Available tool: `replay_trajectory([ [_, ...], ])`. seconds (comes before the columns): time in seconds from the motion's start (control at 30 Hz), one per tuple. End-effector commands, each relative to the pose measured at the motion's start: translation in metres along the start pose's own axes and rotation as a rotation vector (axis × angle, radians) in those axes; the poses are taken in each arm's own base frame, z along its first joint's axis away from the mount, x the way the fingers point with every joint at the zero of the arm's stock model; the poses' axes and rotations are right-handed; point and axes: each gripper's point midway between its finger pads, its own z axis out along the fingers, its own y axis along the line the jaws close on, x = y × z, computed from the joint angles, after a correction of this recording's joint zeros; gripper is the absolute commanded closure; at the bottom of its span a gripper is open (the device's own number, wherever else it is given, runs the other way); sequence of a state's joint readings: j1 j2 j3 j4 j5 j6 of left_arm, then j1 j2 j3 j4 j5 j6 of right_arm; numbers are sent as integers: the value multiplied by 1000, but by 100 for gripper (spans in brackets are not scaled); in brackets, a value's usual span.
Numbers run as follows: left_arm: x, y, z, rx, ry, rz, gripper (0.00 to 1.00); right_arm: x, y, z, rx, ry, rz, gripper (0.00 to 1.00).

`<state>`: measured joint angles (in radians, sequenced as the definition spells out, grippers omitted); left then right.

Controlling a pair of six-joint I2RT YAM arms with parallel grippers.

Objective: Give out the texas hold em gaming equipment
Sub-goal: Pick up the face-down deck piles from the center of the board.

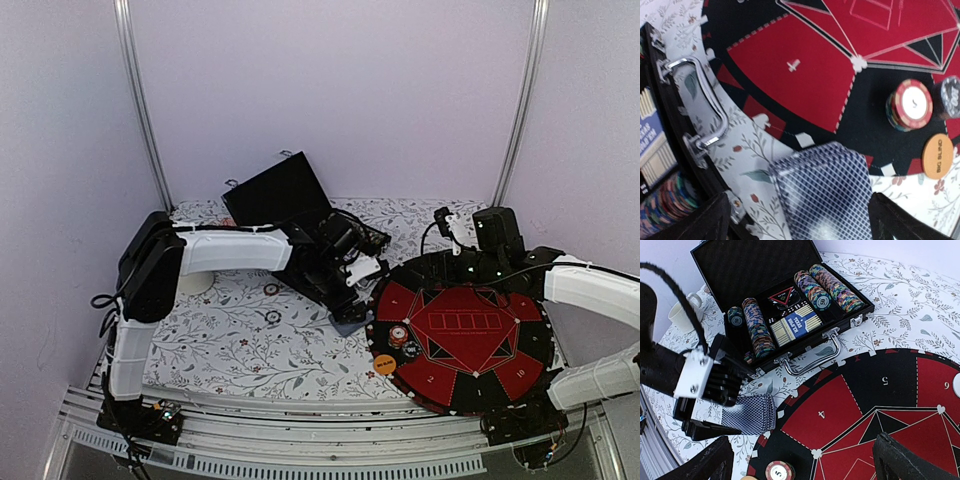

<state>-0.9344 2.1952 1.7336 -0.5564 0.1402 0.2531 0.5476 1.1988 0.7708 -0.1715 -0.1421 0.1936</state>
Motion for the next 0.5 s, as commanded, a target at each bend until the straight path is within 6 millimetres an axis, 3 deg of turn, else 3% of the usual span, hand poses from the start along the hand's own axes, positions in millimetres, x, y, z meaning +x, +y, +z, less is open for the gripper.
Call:
replay_trajectory([
  [0.0, 15, -11, -3, -29, 47, 8, 2, -2, 1, -4, -12, -16, -9, 1],
  [0.33, 22, -16, 11, -4, 43, -12, 2, 0, 3, -3, -22, -7, -6, 1],
  [0.47, 16, -13, 5, -23, 23, -18, 2, 0, 3, -4, -22, -3, -6, 1],
])
